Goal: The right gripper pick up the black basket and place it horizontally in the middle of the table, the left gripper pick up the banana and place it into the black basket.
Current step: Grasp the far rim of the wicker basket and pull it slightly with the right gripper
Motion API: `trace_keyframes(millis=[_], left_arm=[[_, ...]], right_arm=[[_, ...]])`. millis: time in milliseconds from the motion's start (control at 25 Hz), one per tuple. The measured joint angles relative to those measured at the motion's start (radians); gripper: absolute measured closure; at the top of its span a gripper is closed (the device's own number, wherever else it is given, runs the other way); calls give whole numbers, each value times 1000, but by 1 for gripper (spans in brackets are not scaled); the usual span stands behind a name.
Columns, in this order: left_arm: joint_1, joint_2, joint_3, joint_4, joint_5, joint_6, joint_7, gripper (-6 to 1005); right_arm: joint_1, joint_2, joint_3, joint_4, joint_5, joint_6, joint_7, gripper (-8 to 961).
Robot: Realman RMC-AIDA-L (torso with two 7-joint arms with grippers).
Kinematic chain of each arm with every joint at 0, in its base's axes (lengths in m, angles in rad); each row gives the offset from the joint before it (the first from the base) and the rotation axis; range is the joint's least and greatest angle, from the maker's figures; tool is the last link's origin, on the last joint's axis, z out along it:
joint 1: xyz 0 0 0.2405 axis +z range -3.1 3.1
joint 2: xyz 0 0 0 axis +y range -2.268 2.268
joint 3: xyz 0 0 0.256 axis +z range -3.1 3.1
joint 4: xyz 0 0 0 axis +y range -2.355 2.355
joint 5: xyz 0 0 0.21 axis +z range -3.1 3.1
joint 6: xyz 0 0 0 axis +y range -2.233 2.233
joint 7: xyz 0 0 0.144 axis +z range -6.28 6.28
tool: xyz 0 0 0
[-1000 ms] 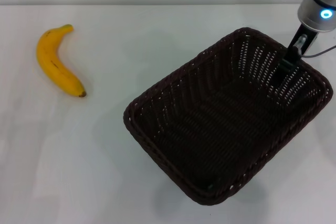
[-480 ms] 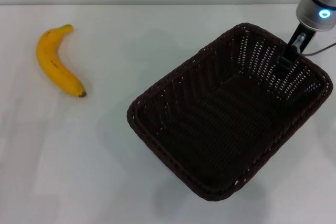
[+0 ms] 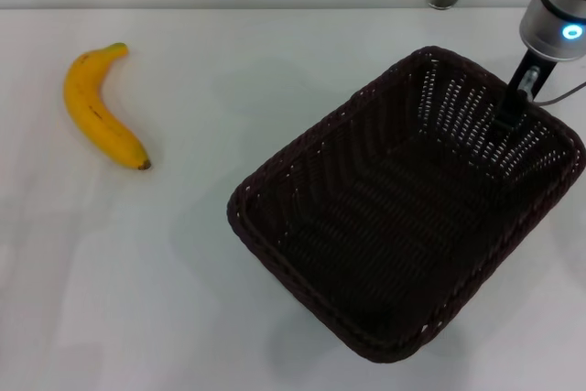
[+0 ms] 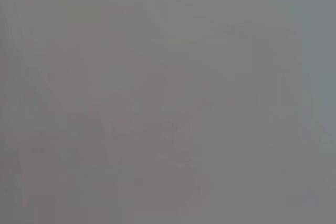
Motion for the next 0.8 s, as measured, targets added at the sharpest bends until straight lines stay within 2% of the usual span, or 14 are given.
trace_keyframes(millis=[240,520,680,800], left_arm=[[9,-1,3,0,1,-13,0,110],[16,-1,6,-9,4,-55,1,110],[22,-1,6,-15,5,-79,1,110],[24,0,6,-13,4,-90,1,111]], right_arm=[[-5,6,-6,-34,43,57,-64,746],[1,6,-76,-79,129,89,-61,748],[4,-5,-47,-86,123,104,25,763],[2,-10,23,-99,95,149,74,781]])
